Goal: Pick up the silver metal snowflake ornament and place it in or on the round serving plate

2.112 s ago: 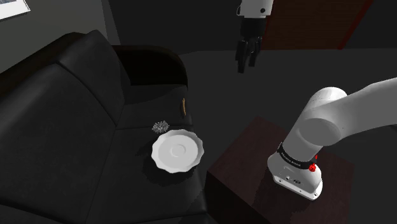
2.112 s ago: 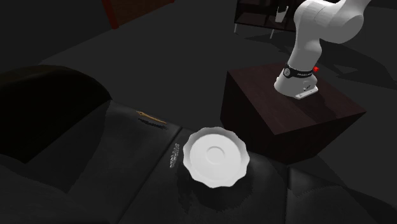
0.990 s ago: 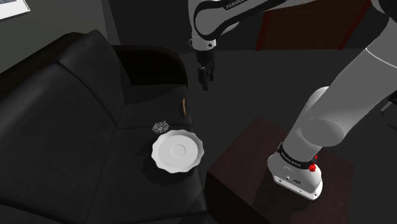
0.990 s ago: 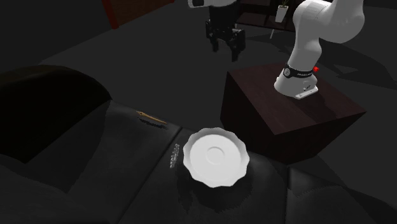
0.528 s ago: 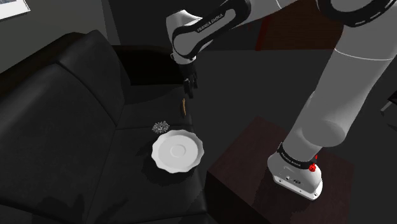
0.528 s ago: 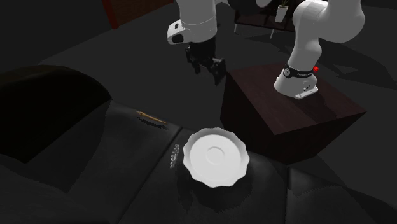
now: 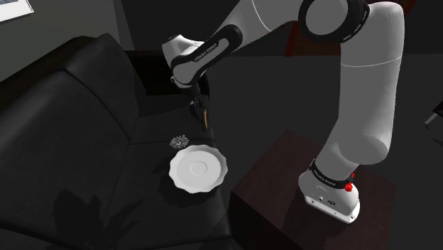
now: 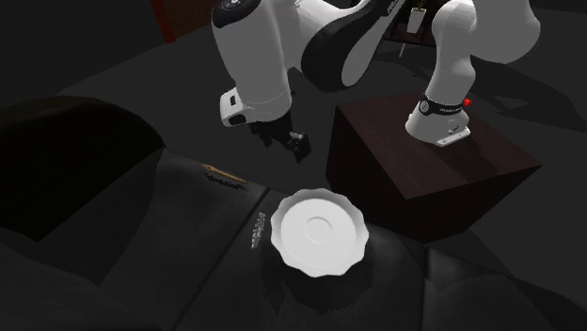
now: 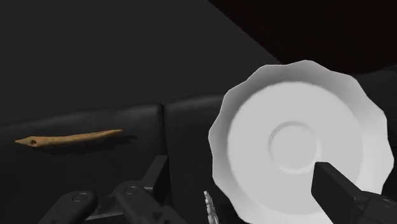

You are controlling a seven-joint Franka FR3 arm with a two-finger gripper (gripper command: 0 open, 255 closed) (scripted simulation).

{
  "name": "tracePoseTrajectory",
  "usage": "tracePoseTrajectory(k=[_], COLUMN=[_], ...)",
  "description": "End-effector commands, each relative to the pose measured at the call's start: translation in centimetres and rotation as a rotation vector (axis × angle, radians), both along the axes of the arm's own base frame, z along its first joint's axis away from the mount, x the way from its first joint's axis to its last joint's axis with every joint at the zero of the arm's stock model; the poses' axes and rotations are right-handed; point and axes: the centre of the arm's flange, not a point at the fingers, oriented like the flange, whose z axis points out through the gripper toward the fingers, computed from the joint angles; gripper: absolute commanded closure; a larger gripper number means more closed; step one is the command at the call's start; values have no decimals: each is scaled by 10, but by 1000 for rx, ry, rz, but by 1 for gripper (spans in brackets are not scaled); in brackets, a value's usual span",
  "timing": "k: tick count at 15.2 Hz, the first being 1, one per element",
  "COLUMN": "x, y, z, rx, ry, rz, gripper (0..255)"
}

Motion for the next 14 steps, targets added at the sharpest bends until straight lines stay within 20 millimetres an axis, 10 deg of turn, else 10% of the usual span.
tracePoseTrajectory(k=[1,14], x=[15,95], y=[11,105], z=[-21,-152], rx=[-11,-78], ry=[6,45], rz=[46,334], gripper=[0,0])
